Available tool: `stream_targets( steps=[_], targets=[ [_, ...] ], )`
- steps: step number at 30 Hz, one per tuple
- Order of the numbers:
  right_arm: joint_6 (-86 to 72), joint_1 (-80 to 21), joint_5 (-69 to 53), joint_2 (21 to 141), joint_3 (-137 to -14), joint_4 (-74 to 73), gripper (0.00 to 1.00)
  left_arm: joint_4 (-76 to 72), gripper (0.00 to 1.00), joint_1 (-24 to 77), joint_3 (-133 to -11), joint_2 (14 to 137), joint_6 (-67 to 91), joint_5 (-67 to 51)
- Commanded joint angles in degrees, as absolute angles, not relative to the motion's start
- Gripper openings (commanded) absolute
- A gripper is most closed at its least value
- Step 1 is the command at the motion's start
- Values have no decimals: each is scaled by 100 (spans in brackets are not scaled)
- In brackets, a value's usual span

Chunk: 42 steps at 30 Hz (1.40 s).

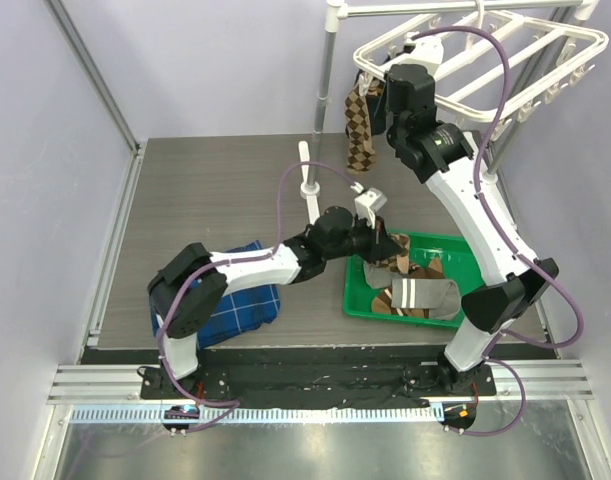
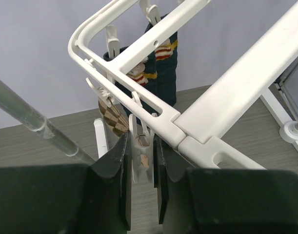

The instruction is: Remove the socks clipped to the hanger

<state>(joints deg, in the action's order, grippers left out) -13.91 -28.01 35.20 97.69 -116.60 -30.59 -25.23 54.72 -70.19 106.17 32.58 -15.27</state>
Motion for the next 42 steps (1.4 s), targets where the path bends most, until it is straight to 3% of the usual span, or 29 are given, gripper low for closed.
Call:
stream_targets(
  steps=[1,6,13,18,19,20,23,31,38,42],
  targets=[
    [-1547,-2751,3296,9361,-11584,-2690,1,-3322,0,5721,-7093,10880,3444,-985],
    [-1547,-2690,3191,9255,-11461,-2672,1,-3735,1,5994,-7137,11662,3805,-1046],
    [-1635,-2646,3094,9114,-11347,-2663,1,-3797,12,6108,-7163,11971,4017,-870],
    [-1670,-2566,3032,9088,-11294,-2663,1,-3499,38,6152,-7119,11576,3816,-800],
    [-1713,-2532,2963,9079,-11268,-2663,1,-3359,47,6152,-7119,11349,3719,-782],
    [-1749,-2453,2901,9053,-11250,-2654,1,-3288,64,6152,-7110,11242,3648,-747],
    [-1872,-2347,2751,9018,-11206,-2672,1,-3068,76,6161,-7110,10829,3411,-616],
    [-1925,-2224,2488,8921,-11223,-2689,1,-2312,93,6152,-7286,10213,2971,-35],
    [-1977,-2118,2066,8798,-11233,-2725,1,-1750,93,6144,-7584,10143,2567,1324],
    [-2118,-1978,1583,8666,-11075,-2602,1,-872,93,6082,-8513,10457,2093,2354]
  ],
)
